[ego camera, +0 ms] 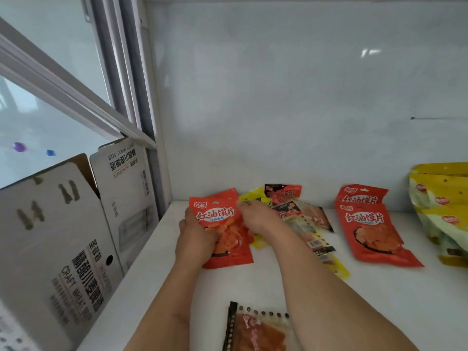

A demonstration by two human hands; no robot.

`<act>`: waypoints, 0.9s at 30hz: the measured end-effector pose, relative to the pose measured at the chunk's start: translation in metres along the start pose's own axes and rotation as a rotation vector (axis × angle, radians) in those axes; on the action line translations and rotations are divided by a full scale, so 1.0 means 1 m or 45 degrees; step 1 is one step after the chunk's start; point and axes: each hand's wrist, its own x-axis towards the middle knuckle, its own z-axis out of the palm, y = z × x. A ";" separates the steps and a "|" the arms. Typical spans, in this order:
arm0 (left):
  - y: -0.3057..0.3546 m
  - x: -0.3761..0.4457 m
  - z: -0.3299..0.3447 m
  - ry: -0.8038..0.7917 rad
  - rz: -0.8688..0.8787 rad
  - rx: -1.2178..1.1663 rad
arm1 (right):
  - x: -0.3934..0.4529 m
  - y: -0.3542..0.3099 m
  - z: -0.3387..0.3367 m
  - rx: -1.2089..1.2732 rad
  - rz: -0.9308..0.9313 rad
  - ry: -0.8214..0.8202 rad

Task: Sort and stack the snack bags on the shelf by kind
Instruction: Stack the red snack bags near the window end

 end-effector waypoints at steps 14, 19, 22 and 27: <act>-0.012 0.008 -0.012 0.025 -0.024 -0.190 | 0.021 -0.010 0.012 0.267 0.195 -0.015; -0.016 0.008 -0.014 0.025 0.000 -0.288 | 0.016 -0.011 0.013 0.392 0.314 -0.057; -0.016 0.008 -0.015 0.012 0.018 -0.331 | 0.015 -0.011 0.013 0.456 0.338 -0.020; -0.016 0.007 -0.016 0.013 0.029 -0.398 | 0.027 -0.007 0.024 0.560 0.285 -0.023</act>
